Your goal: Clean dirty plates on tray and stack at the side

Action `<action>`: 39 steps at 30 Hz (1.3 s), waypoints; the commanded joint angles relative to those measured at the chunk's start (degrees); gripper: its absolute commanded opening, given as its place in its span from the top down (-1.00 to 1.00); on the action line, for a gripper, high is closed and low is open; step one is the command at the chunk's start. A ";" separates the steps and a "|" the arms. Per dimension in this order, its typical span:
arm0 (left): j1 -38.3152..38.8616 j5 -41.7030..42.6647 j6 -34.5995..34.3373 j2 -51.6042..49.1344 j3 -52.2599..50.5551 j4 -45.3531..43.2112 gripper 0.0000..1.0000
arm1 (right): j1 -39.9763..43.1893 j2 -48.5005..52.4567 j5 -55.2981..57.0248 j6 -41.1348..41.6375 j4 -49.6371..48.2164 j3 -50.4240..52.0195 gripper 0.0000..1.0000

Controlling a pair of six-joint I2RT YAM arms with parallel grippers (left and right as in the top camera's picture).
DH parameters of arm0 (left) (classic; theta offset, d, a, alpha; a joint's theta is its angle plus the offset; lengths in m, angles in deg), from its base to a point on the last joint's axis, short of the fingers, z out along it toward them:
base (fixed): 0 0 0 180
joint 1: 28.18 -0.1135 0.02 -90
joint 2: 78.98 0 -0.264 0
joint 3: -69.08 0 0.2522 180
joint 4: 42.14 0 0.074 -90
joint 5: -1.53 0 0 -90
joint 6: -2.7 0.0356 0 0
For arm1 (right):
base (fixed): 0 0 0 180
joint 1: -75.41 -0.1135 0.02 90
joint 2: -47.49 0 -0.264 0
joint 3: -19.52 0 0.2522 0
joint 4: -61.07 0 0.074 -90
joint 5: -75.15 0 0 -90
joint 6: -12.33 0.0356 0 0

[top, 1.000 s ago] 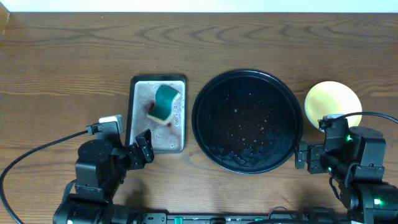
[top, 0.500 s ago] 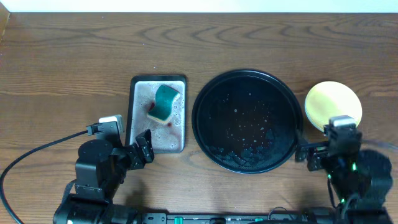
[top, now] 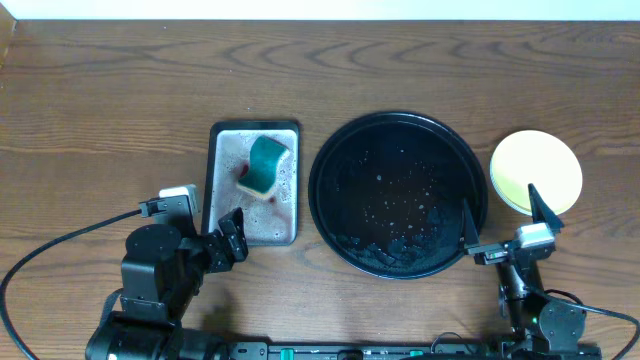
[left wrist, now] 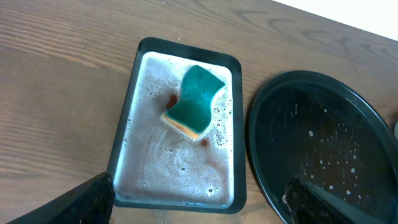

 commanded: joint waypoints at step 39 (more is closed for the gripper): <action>-6.05 -1.09 1.42 7.96 -9.97 -9.42 -0.77 | -0.92 -1.29 0.79 -0.17 14.97 0.68 -0.99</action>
